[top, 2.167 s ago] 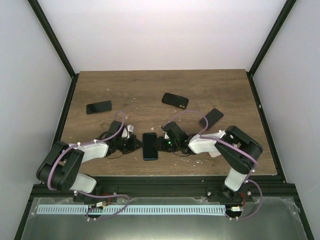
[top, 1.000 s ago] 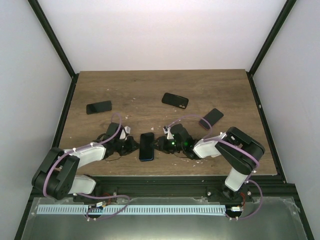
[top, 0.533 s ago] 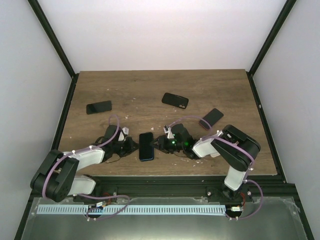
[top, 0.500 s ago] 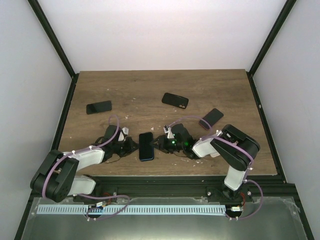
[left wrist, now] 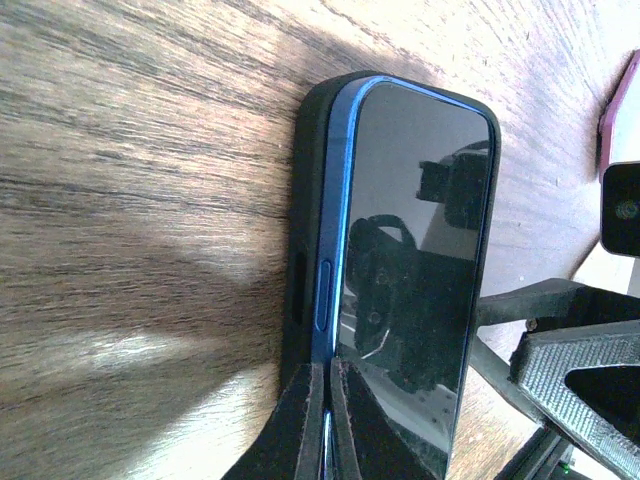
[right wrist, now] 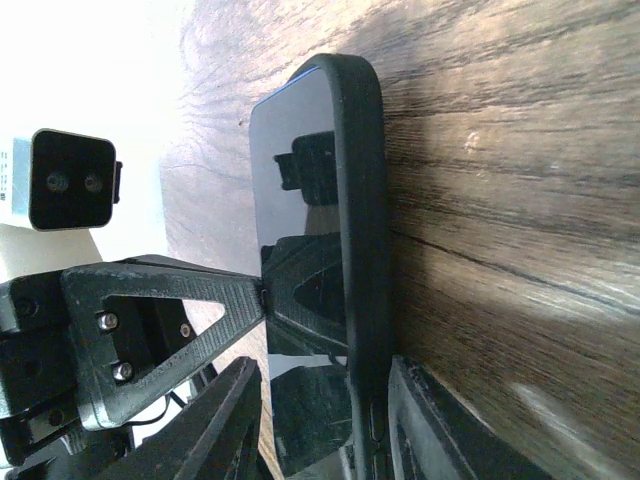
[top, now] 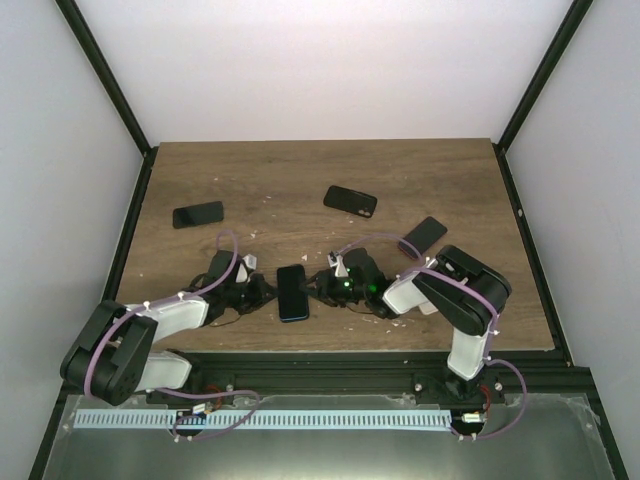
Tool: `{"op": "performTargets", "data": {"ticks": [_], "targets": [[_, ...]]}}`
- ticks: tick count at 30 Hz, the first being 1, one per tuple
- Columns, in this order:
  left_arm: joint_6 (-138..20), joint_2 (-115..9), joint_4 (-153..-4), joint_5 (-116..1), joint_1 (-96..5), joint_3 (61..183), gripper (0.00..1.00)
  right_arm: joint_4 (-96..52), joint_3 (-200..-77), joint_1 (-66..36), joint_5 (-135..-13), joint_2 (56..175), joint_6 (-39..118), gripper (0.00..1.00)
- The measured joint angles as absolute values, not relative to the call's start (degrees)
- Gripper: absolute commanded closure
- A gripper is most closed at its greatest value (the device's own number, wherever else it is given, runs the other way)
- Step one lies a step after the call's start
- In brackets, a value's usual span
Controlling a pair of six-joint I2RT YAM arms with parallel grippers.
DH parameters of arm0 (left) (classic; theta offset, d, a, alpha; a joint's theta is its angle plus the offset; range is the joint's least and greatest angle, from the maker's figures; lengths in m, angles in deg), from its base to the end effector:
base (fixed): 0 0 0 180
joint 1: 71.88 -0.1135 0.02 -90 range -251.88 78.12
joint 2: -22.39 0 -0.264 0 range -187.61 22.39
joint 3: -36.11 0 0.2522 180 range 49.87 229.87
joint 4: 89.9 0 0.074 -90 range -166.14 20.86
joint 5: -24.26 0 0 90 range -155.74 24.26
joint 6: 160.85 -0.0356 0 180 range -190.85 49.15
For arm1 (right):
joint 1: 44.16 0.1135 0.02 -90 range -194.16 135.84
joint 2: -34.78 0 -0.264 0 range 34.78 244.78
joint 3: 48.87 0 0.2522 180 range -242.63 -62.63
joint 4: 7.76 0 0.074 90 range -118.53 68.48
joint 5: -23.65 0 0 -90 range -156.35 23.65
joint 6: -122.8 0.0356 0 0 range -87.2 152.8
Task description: Put the phone into the phone case
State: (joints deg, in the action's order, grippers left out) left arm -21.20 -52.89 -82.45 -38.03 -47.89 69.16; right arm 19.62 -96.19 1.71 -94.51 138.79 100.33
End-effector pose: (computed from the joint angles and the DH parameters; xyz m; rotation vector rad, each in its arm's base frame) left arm 0.1832 -0.0997 0.1189 -0.3536 2.6306 -1.1035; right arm 0.2068 0.2373 0.1073 0.1085 2.5081 1.5573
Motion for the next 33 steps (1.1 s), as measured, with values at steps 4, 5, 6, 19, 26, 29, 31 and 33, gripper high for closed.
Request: {"op": "performTargets", "data": {"ticks": [4, 5, 6, 19, 26, 29, 31, 33], "targets": [[-21.62, -53.53, -82.79, -37.83, -47.89, 69.27, 0.96, 17.17, -96.59, 1.80, -93.42, 138.77, 99.23, 0.64], [-21.64, -53.70, -82.93, -37.75, -47.89, 69.29, 0.96, 16.12, -96.85, 1.91, -93.05, 138.74, 98.80, 0.64], [-21.69, -53.92, -83.19, -37.53, -47.89, 69.34, 0.96, 13.68, -97.59, 2.08, -92.46, 138.66, 98.23, 0.63], [-21.69, -54.95, -83.91, -36.55, -48.13, 69.49, 0.95, -1.38, -104.04, 2.72, -90.36, 137.30, 94.14, 0.60], [-21.62, -55.28, -83.82, -35.69, -48.87, 69.71, 0.94, -0.12, -104.83, 2.06, -93.03, 138.42, 94.16, 0.59], [-21.75, -55.08, -83.19, -35.63, -49.40, 69.93, 0.93, 3.88, -103.98, 1.34, -94.80, 139.44, 95.52, 0.58], [-21.86, -54.58, -82.60, -35.80, -49.51, 69.95, 0.92, 6.18, -103.36, 1.23, -95.19, 139.88, 96.35, 0.59], [-21.97, -53.73, -81.51, -36.44, -49.57, 69.93, 0.92, 8.52, -102.88, 1.23, -95.32, 140.43, 97.18, 0.58]]}}
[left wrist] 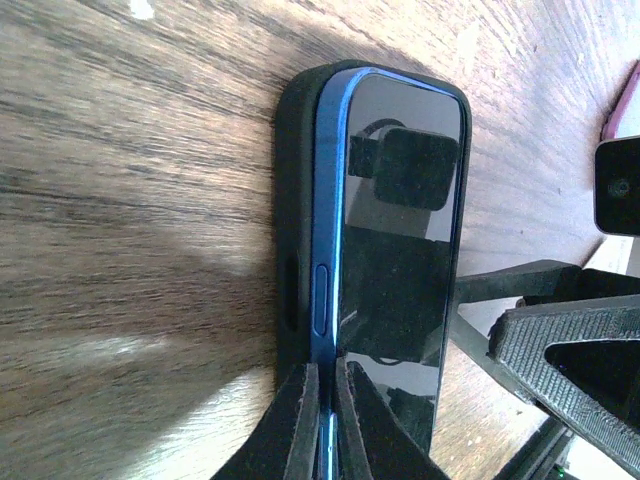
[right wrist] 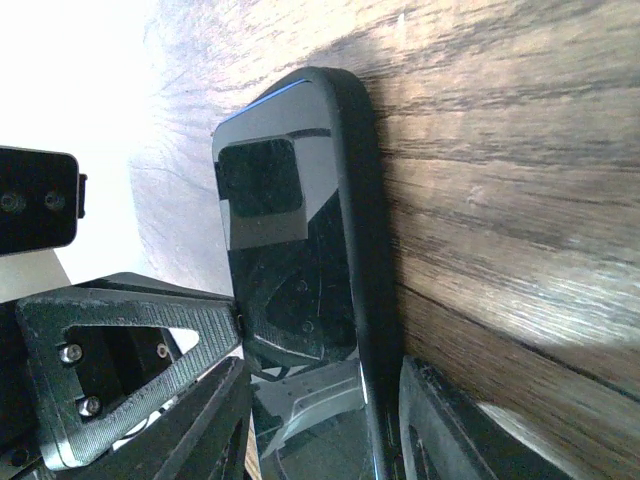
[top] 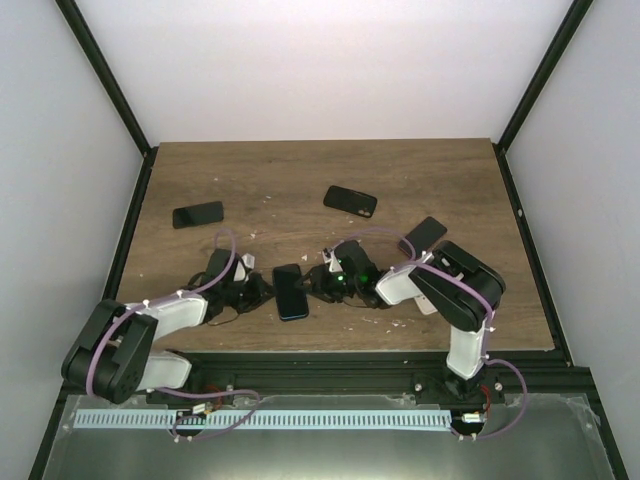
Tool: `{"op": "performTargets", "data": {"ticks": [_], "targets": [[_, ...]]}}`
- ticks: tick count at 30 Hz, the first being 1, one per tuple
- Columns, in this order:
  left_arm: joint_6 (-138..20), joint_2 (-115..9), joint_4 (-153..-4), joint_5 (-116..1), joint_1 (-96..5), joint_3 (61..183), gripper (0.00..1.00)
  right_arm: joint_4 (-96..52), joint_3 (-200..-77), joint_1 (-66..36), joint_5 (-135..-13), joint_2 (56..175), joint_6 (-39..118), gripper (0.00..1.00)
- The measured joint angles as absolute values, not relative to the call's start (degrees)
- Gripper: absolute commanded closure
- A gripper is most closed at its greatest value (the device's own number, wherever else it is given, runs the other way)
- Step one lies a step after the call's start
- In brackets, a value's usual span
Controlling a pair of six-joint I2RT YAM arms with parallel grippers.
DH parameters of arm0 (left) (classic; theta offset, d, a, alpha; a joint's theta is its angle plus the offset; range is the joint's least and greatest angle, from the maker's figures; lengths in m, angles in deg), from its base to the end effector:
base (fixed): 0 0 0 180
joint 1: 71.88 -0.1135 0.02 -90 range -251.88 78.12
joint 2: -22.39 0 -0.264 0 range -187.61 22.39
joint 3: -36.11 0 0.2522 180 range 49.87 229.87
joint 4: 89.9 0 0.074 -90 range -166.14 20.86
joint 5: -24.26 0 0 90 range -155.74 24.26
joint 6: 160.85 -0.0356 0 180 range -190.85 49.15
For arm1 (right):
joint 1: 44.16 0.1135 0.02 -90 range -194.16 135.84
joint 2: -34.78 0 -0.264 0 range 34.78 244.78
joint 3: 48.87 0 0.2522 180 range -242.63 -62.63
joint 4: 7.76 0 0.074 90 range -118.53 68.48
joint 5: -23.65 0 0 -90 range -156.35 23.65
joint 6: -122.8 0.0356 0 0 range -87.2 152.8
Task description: Put the phone into the phone case
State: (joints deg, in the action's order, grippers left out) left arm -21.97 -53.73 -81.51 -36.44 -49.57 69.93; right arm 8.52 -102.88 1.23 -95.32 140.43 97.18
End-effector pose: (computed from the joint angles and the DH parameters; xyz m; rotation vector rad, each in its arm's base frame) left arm 0.1874 -0.0957 0.1188 -0.3686 2.6392 -1.1156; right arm 0.2219 0.2495 0.1091 0.0861 2.6038 1.4750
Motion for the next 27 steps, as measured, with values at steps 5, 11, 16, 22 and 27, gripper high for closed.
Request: {"op": "performTargets", "data": {"ticks": [5, 11, 16, 22, 27], "targets": [[-22.06, -51.89, -79.67, -37.90, -49.59, 69.49, 0.91, 12.82, -102.14, 1.25, -96.00, 141.24, 99.19, 0.58], [-22.08, -50.69, -78.49, -38.75, -49.70, 69.08, 0.90, 16.54, -101.79, 1.25, -96.94, 141.24, 100.83, 0.58], [-22.06, -50.40, -78.18, -38.84, -49.83, 68.99, 0.90, 18.00, -101.79, 1.40, -97.55, 141.24, 100.85, 0.59], [-22.08, -50.12, -77.77, -38.86, -50.01, 68.99, 0.90, 19.51, -102.42, 2.26, -98.93, 142.42, 100.87, 0.59], [-22.19, -50.12, -77.77, -38.80, -49.99, 68.99, 0.90, 18.09, -102.93, 2.87, -99.10, 142.92, 100.00, 0.71]]}}
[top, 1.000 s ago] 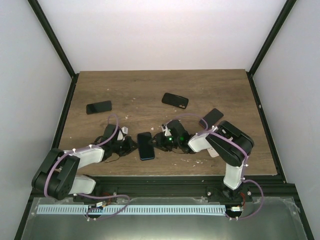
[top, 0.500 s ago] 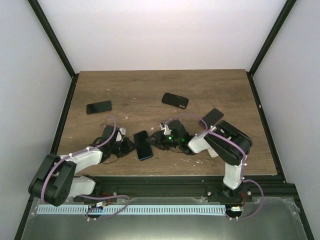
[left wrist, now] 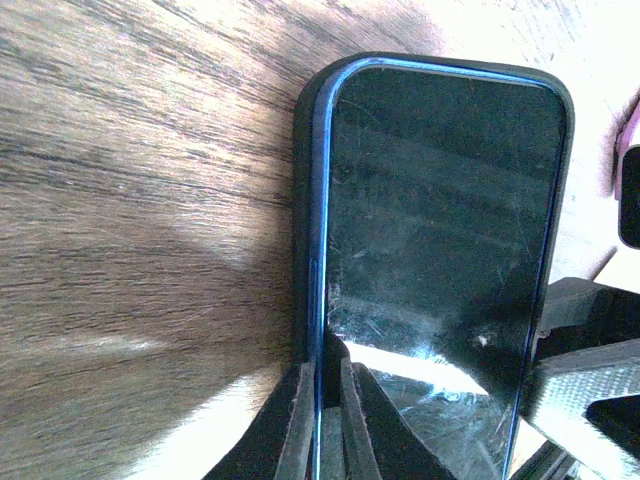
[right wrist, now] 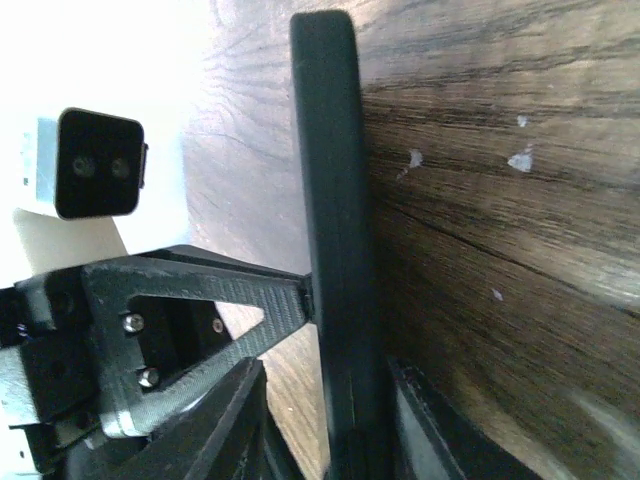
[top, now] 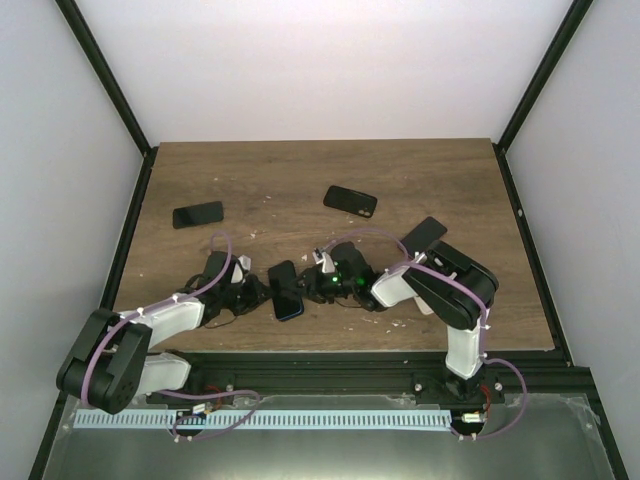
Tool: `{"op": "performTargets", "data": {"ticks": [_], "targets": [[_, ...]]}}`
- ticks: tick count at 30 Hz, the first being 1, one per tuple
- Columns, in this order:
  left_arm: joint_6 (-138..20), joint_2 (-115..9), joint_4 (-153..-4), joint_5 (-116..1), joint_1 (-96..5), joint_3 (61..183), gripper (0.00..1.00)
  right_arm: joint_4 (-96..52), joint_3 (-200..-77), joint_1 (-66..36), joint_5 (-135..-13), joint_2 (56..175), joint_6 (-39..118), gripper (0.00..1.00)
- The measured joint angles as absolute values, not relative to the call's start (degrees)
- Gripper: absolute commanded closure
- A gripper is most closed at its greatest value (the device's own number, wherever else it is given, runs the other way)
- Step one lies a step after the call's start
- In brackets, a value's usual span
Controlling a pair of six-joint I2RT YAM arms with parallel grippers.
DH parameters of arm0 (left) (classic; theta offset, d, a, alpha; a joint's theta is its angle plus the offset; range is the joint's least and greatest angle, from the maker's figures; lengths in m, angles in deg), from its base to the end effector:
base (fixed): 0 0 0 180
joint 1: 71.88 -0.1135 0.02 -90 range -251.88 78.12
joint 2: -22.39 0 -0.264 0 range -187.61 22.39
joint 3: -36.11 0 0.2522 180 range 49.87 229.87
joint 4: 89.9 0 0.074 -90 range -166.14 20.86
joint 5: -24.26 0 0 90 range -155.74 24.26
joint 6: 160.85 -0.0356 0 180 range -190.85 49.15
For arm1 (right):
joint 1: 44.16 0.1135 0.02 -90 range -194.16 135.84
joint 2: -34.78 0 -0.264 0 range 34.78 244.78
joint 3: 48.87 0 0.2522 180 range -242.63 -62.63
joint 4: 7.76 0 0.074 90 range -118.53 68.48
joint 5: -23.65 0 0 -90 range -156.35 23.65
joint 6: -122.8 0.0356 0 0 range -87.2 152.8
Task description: Put the phone into the phone case
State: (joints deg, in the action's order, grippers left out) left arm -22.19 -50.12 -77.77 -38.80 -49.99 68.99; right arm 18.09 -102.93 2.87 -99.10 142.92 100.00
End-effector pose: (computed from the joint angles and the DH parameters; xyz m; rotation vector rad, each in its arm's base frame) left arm 0.1799 -0.0897 0.1214 -0.4017 2.6441 -1.0548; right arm 0.2188 0.2632 0.1110 0.0051 2.5241 1.6453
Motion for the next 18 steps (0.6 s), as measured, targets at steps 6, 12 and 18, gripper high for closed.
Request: {"op": "performTargets", "data": {"ticks": [6, 12, 18], "targets": [[-22.49, -49.75, -77.05, -38.45, -49.99, 68.99, 0.90, 13.74, -103.60, 3.24, -97.94, 142.53, 97.51, 0.87], [-22.45, -49.62, -76.67, -37.53, -50.10, 68.99, 0.84, 12.43, -104.13, 3.39, -98.16, 142.18, 95.30, 0.98], [-22.04, -47.23, -72.54, -34.69, -50.10, 69.08, 0.60, 12.34, -103.47, 3.22, -98.86, 140.95, 95.63, 0.99]]}}
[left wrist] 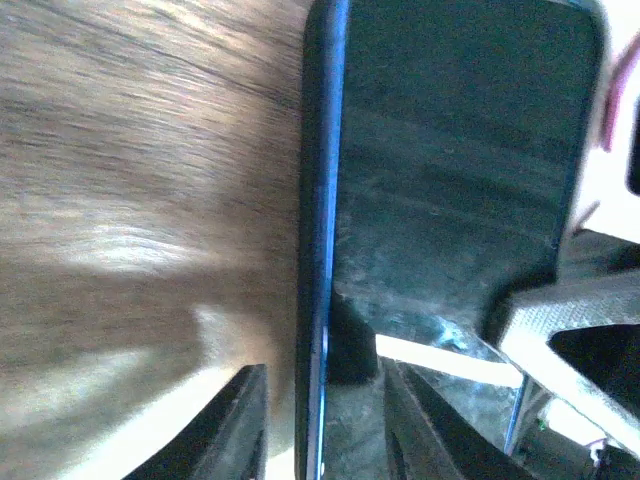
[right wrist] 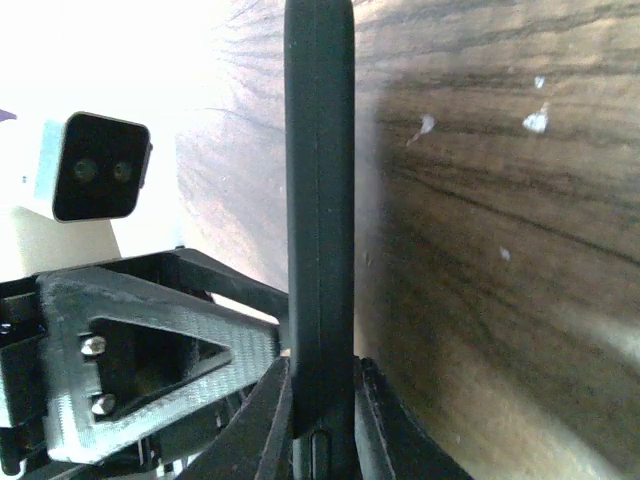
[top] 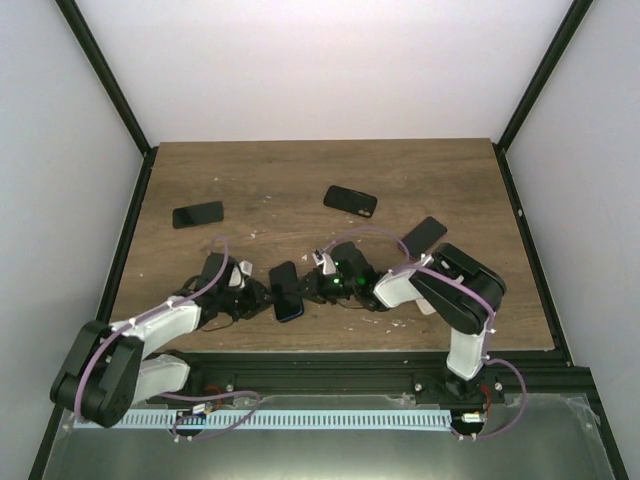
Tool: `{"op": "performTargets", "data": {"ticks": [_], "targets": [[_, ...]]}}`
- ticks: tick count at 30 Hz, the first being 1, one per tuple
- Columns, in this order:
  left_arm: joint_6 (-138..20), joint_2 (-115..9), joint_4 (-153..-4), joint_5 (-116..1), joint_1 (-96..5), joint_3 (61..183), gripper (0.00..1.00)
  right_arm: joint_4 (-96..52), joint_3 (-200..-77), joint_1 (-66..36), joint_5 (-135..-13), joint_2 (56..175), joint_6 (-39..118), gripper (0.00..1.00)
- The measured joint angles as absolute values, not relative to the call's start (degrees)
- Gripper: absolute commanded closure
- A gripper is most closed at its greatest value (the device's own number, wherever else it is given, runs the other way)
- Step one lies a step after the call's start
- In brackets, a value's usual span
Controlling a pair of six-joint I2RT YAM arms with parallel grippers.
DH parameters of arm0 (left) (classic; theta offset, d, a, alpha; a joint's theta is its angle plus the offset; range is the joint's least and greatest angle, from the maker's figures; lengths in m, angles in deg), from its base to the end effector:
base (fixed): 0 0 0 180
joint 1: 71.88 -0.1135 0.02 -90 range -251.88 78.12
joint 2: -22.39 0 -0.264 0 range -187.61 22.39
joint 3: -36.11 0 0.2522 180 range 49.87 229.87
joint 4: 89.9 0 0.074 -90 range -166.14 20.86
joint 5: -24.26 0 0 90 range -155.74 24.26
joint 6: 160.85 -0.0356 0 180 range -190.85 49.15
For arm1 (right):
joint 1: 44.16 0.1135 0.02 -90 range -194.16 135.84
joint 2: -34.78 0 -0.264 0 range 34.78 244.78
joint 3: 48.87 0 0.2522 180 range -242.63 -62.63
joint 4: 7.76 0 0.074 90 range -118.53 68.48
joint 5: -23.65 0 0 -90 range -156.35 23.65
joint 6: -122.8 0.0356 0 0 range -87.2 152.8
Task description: Put the phone into the phone case
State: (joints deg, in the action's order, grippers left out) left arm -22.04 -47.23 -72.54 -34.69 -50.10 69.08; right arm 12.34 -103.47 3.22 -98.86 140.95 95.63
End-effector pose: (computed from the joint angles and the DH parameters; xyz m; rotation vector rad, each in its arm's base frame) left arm 0.1713 -0.0882 0.1259 -0.3964 2.6975 -1.1253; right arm 0.2155 0.2624 0.1152 -0.0693 2.5551 1.5802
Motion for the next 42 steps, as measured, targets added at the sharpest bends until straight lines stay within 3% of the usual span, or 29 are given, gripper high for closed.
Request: {"op": "performTargets", "data": {"ticks": [7, 10, 16, 24, 32, 42], "targets": [[-23.39, -34.05, -64.54, -31.82, -52.76, 73.84, 0.16, 16.12, -97.31, 0.84, -102.93, 133.80, 96.35, 0.99], [-23.87, -28.39, -62.80, -30.23, -54.58, 76.73, 0.12, 17.30, -95.63, -0.15, -104.94, 129.52, 96.04, 0.99], [-23.83, -21.75, -63.45, -24.70, -54.93, 78.93, 0.15, 19.88, -94.77, -0.48, -109.35, 118.48, 94.82, 0.99], [-16.90, -16.42, -75.78, -16.59, -54.95, 76.81, 0.27, 25.00, -94.71, -0.48, -114.45, 111.99, 95.54, 0.99], [-9.25, -17.16, -88.28, -12.87, -54.97, 72.90, 0.63, 28.36, -93.24, -0.48, -116.87, 112.32, 97.42, 0.99], [-7.57, -18.97, -91.08, -12.59, -54.97, 72.07, 0.95, 30.53, -91.82, -0.48, -117.16, 112.95, 98.47, 0.94]]}}
